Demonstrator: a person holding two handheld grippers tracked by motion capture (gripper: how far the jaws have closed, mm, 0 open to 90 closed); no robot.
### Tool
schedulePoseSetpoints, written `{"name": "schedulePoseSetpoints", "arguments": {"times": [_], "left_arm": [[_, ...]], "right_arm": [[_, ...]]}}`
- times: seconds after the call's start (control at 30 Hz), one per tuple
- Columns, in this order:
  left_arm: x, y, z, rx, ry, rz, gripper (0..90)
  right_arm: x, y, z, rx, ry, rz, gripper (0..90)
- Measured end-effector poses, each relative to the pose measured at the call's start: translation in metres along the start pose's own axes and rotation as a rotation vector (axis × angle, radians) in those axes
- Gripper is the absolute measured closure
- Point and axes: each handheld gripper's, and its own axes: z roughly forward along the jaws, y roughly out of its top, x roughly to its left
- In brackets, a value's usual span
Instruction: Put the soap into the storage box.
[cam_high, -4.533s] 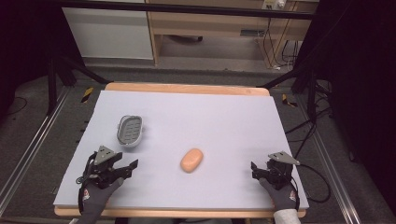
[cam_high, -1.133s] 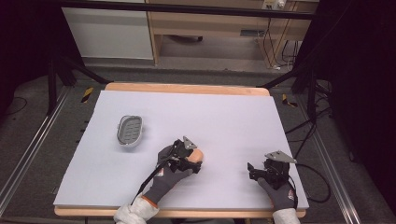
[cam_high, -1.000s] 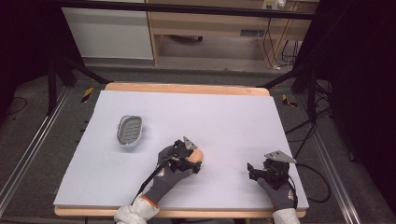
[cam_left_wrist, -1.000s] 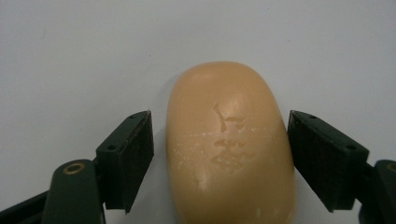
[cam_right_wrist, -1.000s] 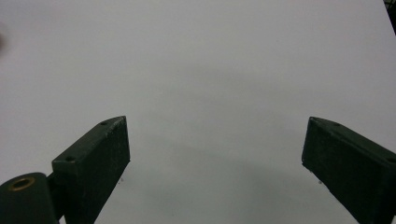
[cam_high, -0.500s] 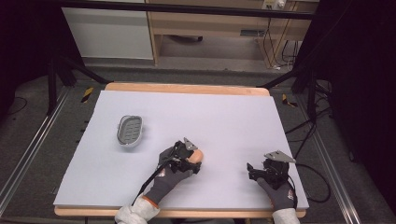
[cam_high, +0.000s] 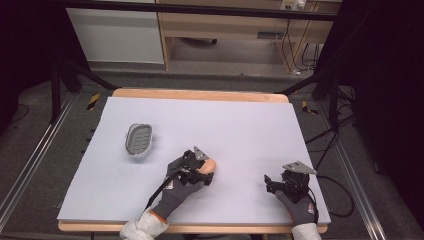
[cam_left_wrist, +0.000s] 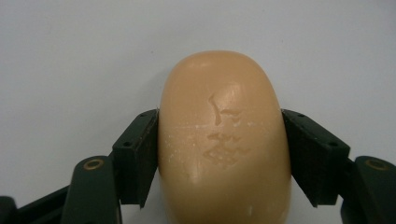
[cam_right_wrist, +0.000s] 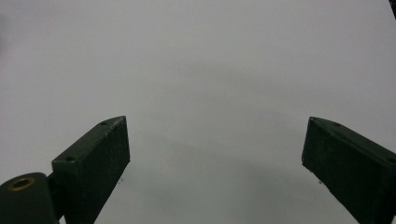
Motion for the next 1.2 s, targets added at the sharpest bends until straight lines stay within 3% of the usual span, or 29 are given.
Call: {"name": "schedulePoseSetpoints", "arguments": {"times": [0.23, 0.77, 1.2], "left_arm": [[0.006, -0.001, -0.020, -0.030, 0.006, 0.009, 30.9], [0.031, -0.021, -0.060, -0.075, 0.036, -0.031, 31.0], [0.058, -0.035, -0.086, -0.118, 0.079, -0.102, 31.1]], "right_arm": [[-0.001, 0.000, 0.000, -0.002, 0.000, -0.002, 7.9], [0.000, 0.000, -0.001, -0.003, -0.003, 0.005, 7.9], [0.000, -0.002, 0.000, -0.001, -0.005, 0.000, 7.9]]}}
